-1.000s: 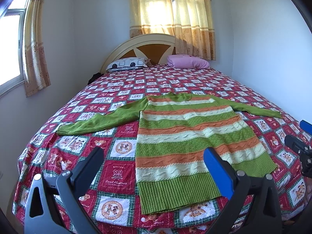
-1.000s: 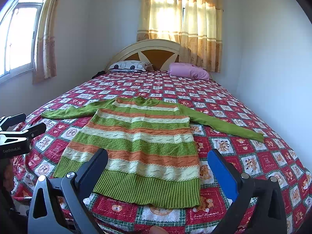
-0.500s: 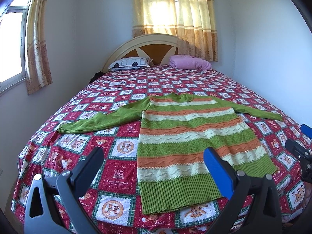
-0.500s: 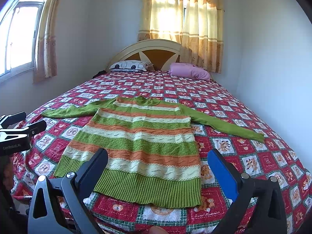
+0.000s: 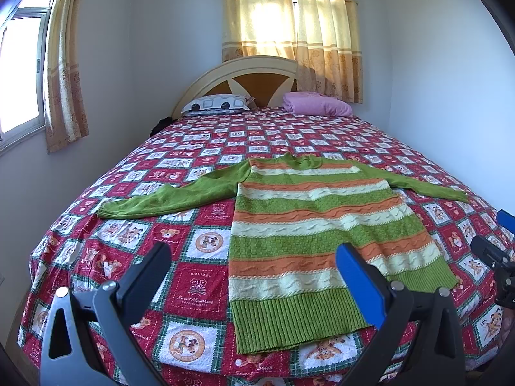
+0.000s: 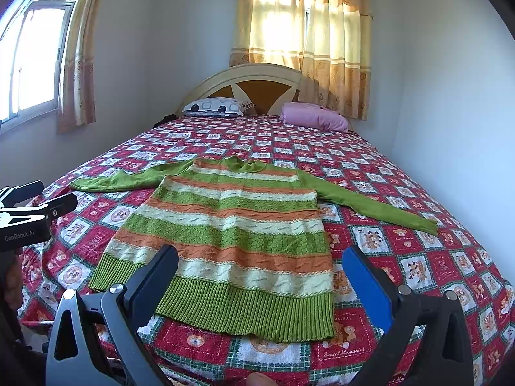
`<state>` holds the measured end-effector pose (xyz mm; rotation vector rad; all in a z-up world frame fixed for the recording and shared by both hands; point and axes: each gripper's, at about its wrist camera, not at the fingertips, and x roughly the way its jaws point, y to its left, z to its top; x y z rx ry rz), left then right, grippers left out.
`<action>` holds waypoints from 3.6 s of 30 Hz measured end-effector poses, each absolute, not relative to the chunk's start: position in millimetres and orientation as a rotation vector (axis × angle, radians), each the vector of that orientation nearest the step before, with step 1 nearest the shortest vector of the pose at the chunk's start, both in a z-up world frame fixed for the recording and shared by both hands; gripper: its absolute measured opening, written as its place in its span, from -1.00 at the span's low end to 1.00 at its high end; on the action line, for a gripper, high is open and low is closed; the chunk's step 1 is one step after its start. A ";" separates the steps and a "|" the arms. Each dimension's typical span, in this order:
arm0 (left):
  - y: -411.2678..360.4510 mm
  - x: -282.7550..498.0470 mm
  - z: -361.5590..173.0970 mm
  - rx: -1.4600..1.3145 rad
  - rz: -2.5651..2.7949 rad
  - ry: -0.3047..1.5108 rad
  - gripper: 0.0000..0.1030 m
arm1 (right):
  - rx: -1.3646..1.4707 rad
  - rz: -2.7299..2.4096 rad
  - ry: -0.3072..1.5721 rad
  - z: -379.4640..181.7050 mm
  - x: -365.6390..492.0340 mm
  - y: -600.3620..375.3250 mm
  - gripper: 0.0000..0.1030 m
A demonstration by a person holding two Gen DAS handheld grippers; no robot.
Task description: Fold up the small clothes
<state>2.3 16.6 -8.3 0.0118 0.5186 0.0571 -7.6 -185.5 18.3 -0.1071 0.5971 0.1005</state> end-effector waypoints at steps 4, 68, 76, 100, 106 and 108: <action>16.6 2.1 -8.5 0.010 0.057 0.519 1.00 | -0.110 0.103 0.598 16.8 -7.9 -185.5 0.98; 21.0 142.3 -51.7 0.108 0.067 0.670 1.00 | 0.116 -0.107 0.823 -61.2 136.8 -314.0 0.97; 15.8 195.5 -68.1 0.124 0.064 0.702 1.00 | 0.212 -0.229 0.900 -78.3 179.9 -386.9 0.92; 14.6 285.7 -95.9 0.095 0.092 0.788 1.00 | 0.404 -0.631 0.979 -111.8 246.1 -601.6 0.26; 13.2 288.4 -100.4 0.088 0.087 0.803 1.00 | 0.333 -0.575 1.001 -116.8 264.1 -585.8 -0.66; 12.2 287.5 -102.0 0.091 0.082 0.810 1.00 | 0.349 -0.560 1.004 -112.0 267.9 -583.9 -0.77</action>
